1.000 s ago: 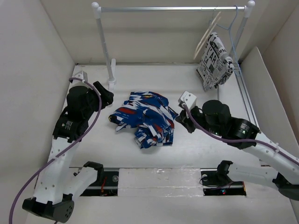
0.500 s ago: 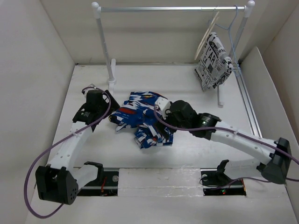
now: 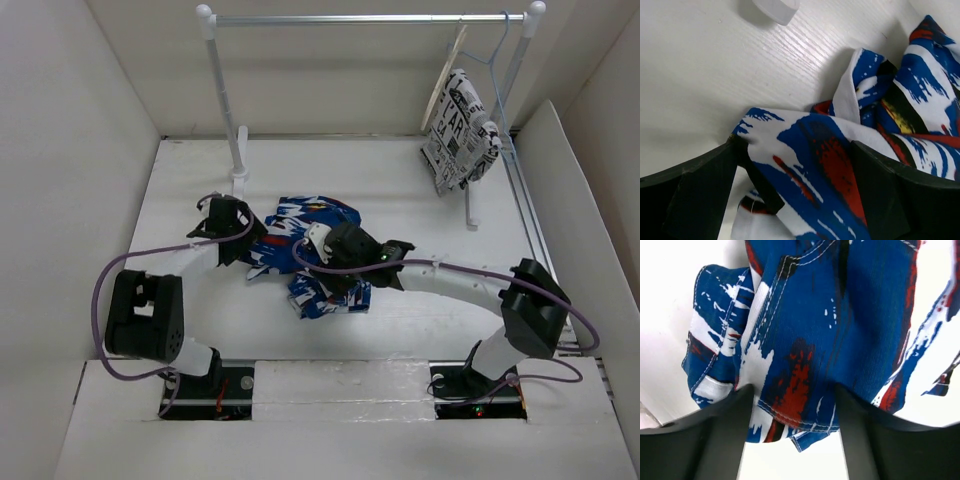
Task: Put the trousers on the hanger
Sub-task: Flatten out the trousers at the center of the board.
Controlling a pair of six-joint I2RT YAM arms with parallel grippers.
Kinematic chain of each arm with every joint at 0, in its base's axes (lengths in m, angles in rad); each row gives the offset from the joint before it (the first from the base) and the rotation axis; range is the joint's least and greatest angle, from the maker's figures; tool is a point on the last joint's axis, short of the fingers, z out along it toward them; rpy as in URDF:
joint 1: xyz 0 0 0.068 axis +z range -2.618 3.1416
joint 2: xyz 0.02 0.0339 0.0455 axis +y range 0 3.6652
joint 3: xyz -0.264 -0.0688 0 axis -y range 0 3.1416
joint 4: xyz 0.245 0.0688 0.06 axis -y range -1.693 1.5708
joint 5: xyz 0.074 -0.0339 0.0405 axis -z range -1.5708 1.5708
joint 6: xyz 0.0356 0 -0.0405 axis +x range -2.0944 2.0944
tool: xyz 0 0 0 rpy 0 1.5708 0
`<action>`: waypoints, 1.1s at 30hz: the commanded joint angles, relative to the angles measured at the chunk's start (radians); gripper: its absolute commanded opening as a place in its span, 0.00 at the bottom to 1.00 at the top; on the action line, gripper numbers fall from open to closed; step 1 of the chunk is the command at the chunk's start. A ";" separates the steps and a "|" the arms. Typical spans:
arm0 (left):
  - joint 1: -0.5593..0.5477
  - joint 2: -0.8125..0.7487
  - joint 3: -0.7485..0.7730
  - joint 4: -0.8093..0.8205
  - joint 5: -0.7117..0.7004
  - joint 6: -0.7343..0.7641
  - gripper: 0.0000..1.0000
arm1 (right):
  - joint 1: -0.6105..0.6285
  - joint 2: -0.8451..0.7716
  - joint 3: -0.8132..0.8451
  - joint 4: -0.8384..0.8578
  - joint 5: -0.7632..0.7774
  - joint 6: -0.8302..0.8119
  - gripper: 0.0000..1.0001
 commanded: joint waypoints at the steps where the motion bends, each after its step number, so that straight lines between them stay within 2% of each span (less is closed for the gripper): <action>1: 0.008 0.067 0.019 0.127 0.016 -0.026 0.86 | 0.011 -0.035 0.024 0.042 0.064 0.047 0.65; 3: 0.008 0.128 0.043 0.127 0.013 -0.035 0.73 | 0.011 -0.060 0.012 0.025 0.091 0.071 0.68; 4: 0.008 0.138 0.046 0.133 0.015 -0.041 0.67 | 0.021 -0.077 0.005 0.009 0.091 0.105 0.73; 5: 0.008 0.141 0.043 0.139 0.018 -0.046 0.57 | 0.021 -0.094 -0.006 0.001 0.075 0.116 0.86; 6: 0.008 0.135 0.040 0.147 0.018 -0.047 0.52 | 0.033 -0.136 -0.015 -0.001 0.065 0.128 0.92; 8: 0.008 0.104 0.017 0.159 0.015 -0.052 0.34 | 0.056 -0.180 -0.060 0.004 0.031 0.168 1.00; 13: 0.008 0.063 -0.006 0.150 0.004 -0.047 0.02 | 0.056 -0.201 -0.169 0.157 -0.044 0.222 1.00; 16: 0.008 0.056 0.002 0.126 -0.001 -0.044 0.00 | 0.056 -0.088 -0.148 0.168 -0.035 0.190 0.91; 17: 0.008 0.043 0.006 0.120 -0.004 -0.043 0.00 | 0.056 -0.054 -0.099 0.156 -0.028 0.173 0.85; 18: 0.008 0.017 0.025 0.080 -0.021 -0.041 0.00 | 0.056 -0.002 -0.053 0.125 0.004 0.159 0.46; 19: 0.008 0.017 0.025 0.040 -0.034 -0.044 0.00 | 0.056 -0.002 -0.052 0.110 0.005 0.159 0.46; 20: 0.008 -0.029 0.058 0.012 -0.056 -0.043 0.00 | 0.056 0.001 -0.036 0.099 0.052 0.159 0.18; 22: 0.008 -0.095 0.098 -0.082 -0.120 -0.037 0.00 | 0.088 -0.049 -0.005 0.067 0.112 0.150 0.00; 24: 0.008 -0.227 0.172 -0.141 -0.203 -0.025 0.00 | 0.114 -0.176 0.041 0.021 0.196 0.131 0.00; 26: 0.008 -0.368 0.271 -0.216 -0.260 -0.002 0.00 | 0.149 -0.267 0.096 -0.105 0.207 0.095 0.00; 27: 0.008 -0.473 0.349 -0.282 -0.341 0.023 0.00 | 0.171 -0.402 0.201 -0.231 0.200 0.052 0.00; 28: 0.008 -0.474 0.384 -0.282 -0.341 0.023 0.00 | 0.171 -0.404 0.202 -0.232 0.187 0.052 0.00; 29: 0.008 -0.497 0.432 -0.305 -0.399 0.031 0.00 | 0.185 -0.472 0.246 -0.279 0.169 0.039 0.00; 33: 0.008 -0.569 0.664 -0.435 -0.501 0.081 0.00 | 0.185 -0.534 0.564 -0.575 0.066 -0.030 0.00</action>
